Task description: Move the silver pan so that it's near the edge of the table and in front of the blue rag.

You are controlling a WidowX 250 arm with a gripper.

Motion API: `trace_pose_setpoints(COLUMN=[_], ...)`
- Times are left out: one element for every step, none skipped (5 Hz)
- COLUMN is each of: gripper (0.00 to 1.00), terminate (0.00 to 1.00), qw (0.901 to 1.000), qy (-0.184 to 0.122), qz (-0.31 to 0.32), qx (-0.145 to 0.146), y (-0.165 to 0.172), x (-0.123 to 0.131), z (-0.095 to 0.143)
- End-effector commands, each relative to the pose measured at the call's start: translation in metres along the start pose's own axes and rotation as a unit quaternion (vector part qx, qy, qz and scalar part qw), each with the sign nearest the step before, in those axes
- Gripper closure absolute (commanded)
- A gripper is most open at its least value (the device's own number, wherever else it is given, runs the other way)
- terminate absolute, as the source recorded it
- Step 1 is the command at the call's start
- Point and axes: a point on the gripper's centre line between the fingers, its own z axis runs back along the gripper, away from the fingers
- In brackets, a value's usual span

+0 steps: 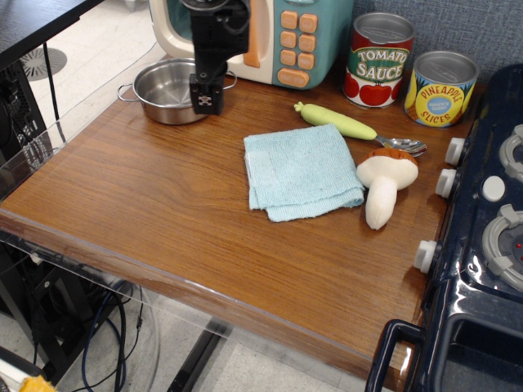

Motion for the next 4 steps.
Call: trace_pose_setpoints(gripper=[0.0,0.0,0.0,1.0], terminate=[0.0,0.0,0.0,0.0], qw=[0.9978,0.9971,0.9963,0.9958], qy=[0.032,0.027,0.015,0.02], qz=[0.055,0.071,0.084,0.088], qx=[0.019,0.006,0.006,0.016], y=[0.02,0.022,0.024,0.026], x=[-0.034,-0.039,-0.044,-0.044], z=[-0.017,-0.033,-0.044,-0.048])
